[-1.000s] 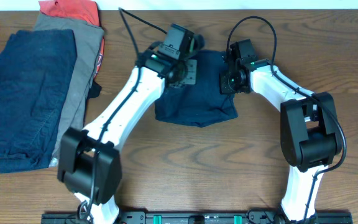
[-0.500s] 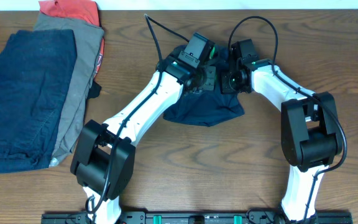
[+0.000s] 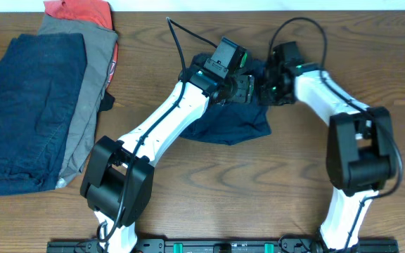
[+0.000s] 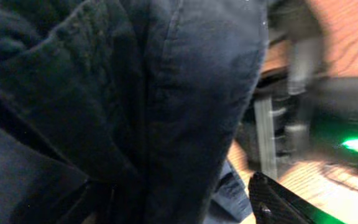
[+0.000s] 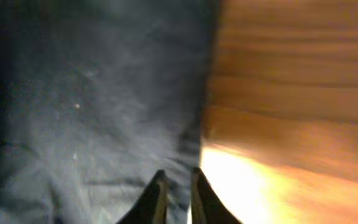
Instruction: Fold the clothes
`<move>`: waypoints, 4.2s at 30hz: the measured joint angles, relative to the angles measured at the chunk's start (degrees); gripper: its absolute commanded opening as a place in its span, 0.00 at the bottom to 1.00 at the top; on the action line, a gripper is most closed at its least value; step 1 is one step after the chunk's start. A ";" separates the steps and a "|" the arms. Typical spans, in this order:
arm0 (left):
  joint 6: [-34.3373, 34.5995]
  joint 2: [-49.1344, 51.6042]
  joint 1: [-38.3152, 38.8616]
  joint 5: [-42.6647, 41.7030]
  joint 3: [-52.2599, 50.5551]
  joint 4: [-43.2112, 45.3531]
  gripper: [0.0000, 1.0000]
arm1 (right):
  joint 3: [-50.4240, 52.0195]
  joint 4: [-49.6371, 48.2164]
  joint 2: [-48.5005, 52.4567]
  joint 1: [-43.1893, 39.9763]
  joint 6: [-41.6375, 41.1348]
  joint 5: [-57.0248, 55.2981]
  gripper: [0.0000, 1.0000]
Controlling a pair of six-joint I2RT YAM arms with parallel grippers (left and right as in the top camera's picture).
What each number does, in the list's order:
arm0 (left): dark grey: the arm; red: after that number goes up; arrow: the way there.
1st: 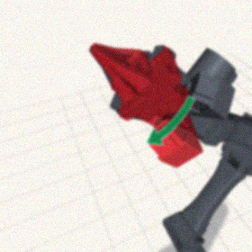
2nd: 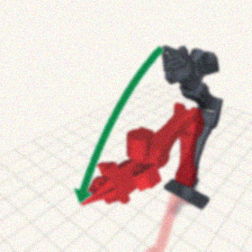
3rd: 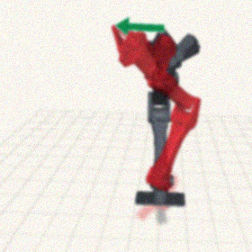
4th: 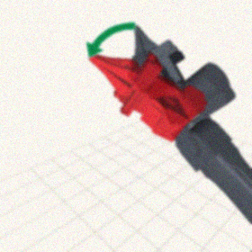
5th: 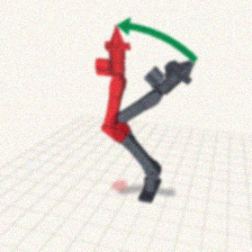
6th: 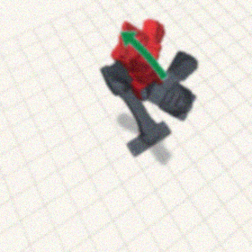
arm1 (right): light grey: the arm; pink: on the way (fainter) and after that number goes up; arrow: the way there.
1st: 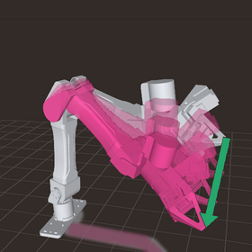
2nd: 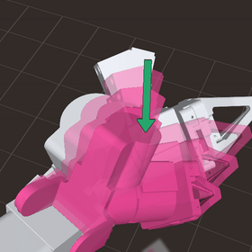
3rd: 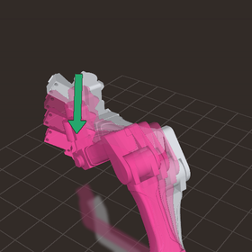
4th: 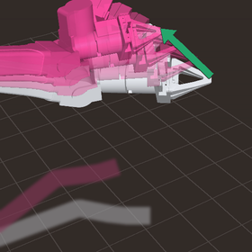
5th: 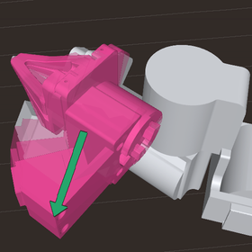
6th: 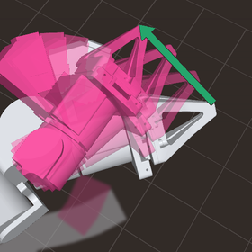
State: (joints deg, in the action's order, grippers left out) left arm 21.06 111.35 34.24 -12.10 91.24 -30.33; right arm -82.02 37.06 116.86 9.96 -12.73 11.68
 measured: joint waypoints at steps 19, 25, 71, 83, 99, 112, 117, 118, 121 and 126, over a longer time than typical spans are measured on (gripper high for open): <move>-0.33 0.00 0.61 -7.28 0.00 8.26 0.97 | -2.36 5.86 -13.64 -5.97 0.35 0.57 0.44; -0.31 0.00 -2.34 -7.45 0.00 7.39 0.98 | -2.36 5.92 -13.62 -5.97 1.11 1.29 0.56; -11.04 -0.04 -18.49 7.48 0.00 -14.45 0.98 | -2.69 7.37 4.39 9.46 -8.37 -1.36 0.18; -11.04 -0.04 -18.49 8.00 -0.28 -14.32 0.98 | -2.67 -2.69 5.33 7.26 -13.73 -0.55 0.01; -11.04 -0.04 -18.49 8.02 -0.66 -13.16 0.98 | -2.71 -3.04 5.55 -20.98 -38.07 -3.87 0.01; -11.04 -0.04 -18.49 8.02 -0.68 -11.17 0.98 | -2.71 -12.50 5.68 -31.04 -53.22 -11.15 0.02; -11.04 -0.04 -18.49 8.02 -0.68 -10.78 0.98 | -2.67 -18.97 6.67 -30.36 -55.93 -13.73 0.02; -11.04 -0.04 -18.49 8.04 -0.68 -10.73 0.98 | -2.67 -20.22 6.97 -30.12 -56.19 -14.12 0.02; -11.04 -0.04 -18.49 8.04 -0.68 -10.69 0.98 | -2.67 -23.93 8.26 -29.20 -56.83 -15.39 0.03; -11.04 -0.04 -18.49 8.04 -0.68 -10.64 0.98 | -2.67 -29.24 11.26 -27.85 -56.72 -17.16 0.04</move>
State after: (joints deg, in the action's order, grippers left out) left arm 10.02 111.31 15.75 -4.05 90.56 -40.97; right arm -84.68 7.81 128.11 -17.89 -69.45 -5.48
